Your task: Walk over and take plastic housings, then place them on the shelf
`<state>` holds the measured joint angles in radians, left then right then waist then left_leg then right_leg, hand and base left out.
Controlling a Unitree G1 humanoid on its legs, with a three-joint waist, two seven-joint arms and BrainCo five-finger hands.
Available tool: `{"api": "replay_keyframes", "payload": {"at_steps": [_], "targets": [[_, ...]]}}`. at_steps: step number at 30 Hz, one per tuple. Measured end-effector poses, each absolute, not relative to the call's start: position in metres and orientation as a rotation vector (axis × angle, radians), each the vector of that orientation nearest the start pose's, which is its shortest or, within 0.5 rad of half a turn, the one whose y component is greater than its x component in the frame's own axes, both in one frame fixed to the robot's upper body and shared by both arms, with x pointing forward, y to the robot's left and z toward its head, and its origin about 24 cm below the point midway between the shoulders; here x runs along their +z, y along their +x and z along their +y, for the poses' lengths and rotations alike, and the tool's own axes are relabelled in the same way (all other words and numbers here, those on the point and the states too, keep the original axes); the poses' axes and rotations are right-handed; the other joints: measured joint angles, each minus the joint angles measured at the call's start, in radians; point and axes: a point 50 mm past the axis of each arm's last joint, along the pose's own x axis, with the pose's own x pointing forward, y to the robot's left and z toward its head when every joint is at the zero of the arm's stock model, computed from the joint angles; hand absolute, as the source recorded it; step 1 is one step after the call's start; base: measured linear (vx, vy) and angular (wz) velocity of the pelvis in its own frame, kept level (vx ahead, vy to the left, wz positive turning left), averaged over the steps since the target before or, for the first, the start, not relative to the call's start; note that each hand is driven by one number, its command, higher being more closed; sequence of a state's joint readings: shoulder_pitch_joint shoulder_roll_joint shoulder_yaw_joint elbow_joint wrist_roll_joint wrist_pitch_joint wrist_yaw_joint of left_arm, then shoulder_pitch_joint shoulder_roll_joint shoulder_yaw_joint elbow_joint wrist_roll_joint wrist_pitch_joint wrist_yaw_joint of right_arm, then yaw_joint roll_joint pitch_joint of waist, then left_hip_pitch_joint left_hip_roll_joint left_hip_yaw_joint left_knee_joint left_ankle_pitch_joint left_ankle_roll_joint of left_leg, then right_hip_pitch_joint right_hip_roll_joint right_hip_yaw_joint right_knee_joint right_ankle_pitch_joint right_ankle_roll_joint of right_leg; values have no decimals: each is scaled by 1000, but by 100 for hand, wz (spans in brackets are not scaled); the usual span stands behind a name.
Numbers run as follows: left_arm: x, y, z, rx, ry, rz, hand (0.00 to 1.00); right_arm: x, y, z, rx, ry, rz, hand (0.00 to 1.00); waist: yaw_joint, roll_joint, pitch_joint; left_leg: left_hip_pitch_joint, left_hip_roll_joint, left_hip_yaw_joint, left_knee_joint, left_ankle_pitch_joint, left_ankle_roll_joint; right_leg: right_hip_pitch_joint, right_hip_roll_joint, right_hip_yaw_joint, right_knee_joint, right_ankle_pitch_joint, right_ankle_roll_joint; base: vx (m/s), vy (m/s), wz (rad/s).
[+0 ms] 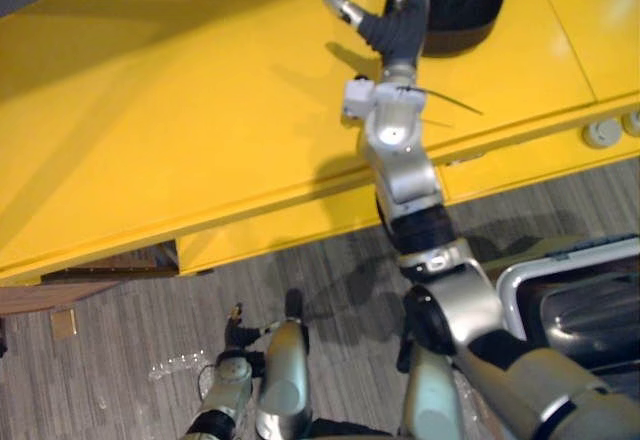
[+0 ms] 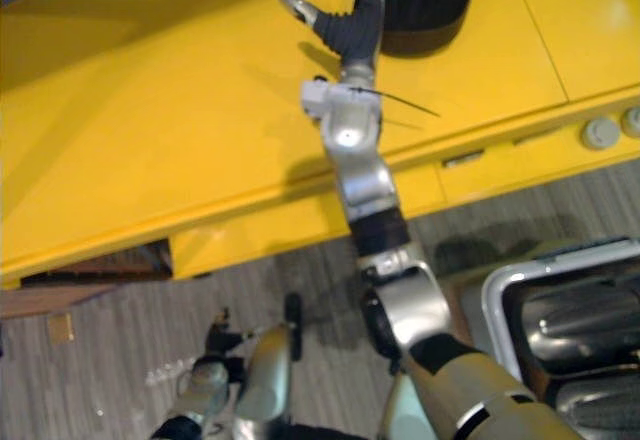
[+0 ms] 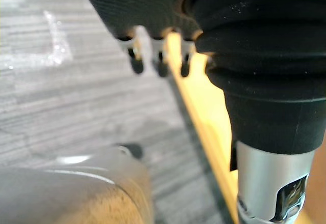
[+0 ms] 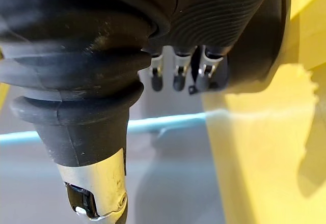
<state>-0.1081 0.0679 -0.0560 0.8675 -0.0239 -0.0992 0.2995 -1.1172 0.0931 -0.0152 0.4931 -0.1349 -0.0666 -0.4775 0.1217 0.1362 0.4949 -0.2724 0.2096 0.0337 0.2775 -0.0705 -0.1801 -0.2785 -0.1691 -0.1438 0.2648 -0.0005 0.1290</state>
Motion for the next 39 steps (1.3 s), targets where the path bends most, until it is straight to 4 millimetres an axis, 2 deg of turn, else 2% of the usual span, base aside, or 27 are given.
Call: {"api": "replay_keyframes", "payload": {"at_steps": [6,14,17,18,20,21,22,23,24,26,27,29,31,33,35,37,39], "targets": [[-106,208,171,241,176,656,0,282,364,-44,-132,34,-676,0,-12,11,-7,17,-2,13,-42,19,-1,13,5,5,-55,34,1,9,4,-4],[-107,206,170,238,177,670,0,247,359,-50,-117,17,-614,0,-42,11,-8,42,0,33,-70,21,-2,37,12,14,-107,56,3,19,10,-6],[-109,205,170,238,179,677,0,251,345,-48,-60,46,-667,0,-55,11,-8,44,2,38,-76,21,-3,37,13,16,-116,61,2,22,4,-4],[-109,205,170,236,179,679,0,260,331,-50,-22,53,-747,0,-60,10,-8,46,4,46,-78,21,-3,37,15,20,-122,64,1,40,8,-8],[-109,205,170,236,179,679,0,271,316,-59,1,54,-847,0,-71,9,-8,47,4,50,-80,21,-3,38,14,22,-123,65,1,34,9,-5],[-109,204,171,234,178,680,0,284,302,-74,8,62,-953,0,-81,7,-10,55,4,54,-89,21,-3,40,15,24,-124,65,1,26,10,-5],[-110,204,171,231,177,682,0,289,295,-83,-1,63,-997,0,-81,5,-10,63,4,58,-95,23,-5,42,15,28,-125,65,1,27,11,-8],[-111,201,172,233,175,689,0,298,282,-102,-34,77,-1084,0,-90,-1,-13,70,4,60,-98,22,-4,50,16,30,-130,65,1,16,6,-6],[-112,198,173,236,173,695,0,302,276,-113,-56,84,-1124,0,-97,-6,-16,73,4,60,-101,22,-4,53,16,30,-134,65,2,21,5,-3],[-117,188,179,237,177,722,0,314,255,-164,-189,82,-1255,0,-123,-35,-30,76,5,63,-107,22,-5,55,19,32,-142,65,2,11,2,-2],[-118,185,179,237,176,728,0,317,250,-176,-229,69,-1281,0,-129,-42,-34,76,5,64,-108,22,-5,55,19,33,-144,66,4,24,9,-4],[-120,182,180,237,169,734,0,329,229,-216,-337,47,-1382,0,-144,-57,-41,76,6,69,-110,21,-5,54,21,37,-153,68,7,15,9,-6],[-120,182,180,235,166,733,0,338,215,-230,-335,52,-1453,0,-155,-58,-42,77,9,71,-110,20,-7,54,24,39,-153,68,7,13,3,-6],[-120,180,182,246,158,735,0,346,204,-234,-324,12,-1509,0,-164,-59,-42,78,13,73,-110,19,-8,52,29,41,-153,68,7,10,-6,-6],[-120,180,186,257,143,732,0,356,199,-236,-340,-141,-1532,0,-163,-62,-43,77,18,79,-110,19,-9,46,34,46,-152,68,7,5,-9,-9],[-120,178,189,266,135,732,0,364,204,-229,-339,-309,-1519,0,-164,-71,-47,74,18,90,-111,18,-9,30,35,60,-146,69,7,4,2,-14],[-119,179,191,274,130,722,0,365,220,-222,-350,-472,-1451,0,-168,-84,-46,77,19,90,-110,18,-9,30,37,61,-141,69,6,2,2,-5]]}}
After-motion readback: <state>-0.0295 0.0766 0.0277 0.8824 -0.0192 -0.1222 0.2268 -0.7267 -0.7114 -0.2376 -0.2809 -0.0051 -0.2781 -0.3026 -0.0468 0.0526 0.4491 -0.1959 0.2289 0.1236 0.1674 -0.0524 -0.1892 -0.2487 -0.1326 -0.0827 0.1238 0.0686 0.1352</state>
